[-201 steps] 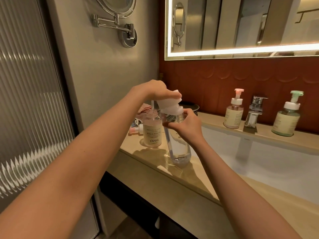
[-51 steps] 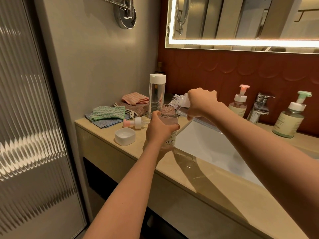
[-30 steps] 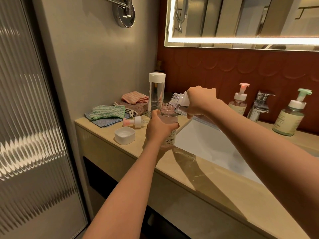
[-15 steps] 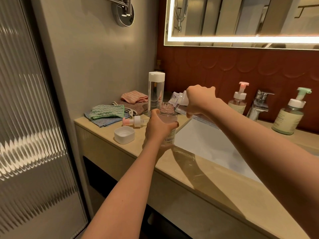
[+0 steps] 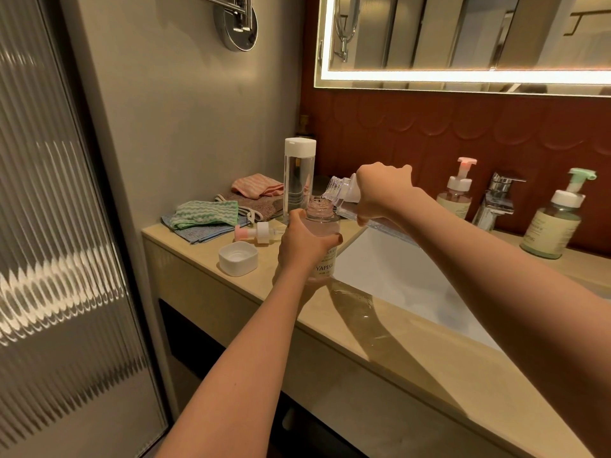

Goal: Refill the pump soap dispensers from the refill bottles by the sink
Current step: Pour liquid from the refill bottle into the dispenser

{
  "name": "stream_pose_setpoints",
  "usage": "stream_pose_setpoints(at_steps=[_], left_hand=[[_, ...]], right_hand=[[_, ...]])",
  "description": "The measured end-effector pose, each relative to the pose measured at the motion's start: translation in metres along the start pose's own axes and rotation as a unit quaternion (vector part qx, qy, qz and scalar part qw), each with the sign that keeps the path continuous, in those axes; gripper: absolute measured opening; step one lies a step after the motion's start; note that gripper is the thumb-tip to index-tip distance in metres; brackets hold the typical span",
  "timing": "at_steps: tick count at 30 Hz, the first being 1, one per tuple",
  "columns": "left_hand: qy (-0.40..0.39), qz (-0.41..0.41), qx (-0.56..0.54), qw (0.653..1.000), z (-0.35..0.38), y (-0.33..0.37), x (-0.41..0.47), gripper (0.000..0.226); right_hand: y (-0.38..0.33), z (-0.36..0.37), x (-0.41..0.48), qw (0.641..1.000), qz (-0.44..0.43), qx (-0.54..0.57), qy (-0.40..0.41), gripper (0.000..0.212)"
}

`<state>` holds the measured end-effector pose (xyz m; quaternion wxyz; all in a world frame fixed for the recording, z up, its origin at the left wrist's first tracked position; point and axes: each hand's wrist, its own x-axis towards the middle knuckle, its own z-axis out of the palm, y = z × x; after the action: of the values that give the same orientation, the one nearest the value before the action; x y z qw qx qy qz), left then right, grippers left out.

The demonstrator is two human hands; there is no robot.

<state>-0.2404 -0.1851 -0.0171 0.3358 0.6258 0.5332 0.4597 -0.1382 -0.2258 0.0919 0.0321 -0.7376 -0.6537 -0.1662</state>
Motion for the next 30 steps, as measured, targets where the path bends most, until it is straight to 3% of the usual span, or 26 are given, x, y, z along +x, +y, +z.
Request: stream_pose_setpoints(at_steps=[8, 30], left_hand=[[0.006, 0.0, 0.007, 1.0, 0.0009, -0.0014, 0.0013, 0.077], [0.001, 0.002, 0.002, 1.0, 0.0011, -0.0022, 0.0024, 0.078]], right_hand=[[0.0001, 0.0005, 0.0017, 1.0, 0.001, 0.0, 0.005, 0.04], [-0.0001, 0.0027, 0.0075, 1.0, -0.001, -0.003, 0.001, 0.033]])
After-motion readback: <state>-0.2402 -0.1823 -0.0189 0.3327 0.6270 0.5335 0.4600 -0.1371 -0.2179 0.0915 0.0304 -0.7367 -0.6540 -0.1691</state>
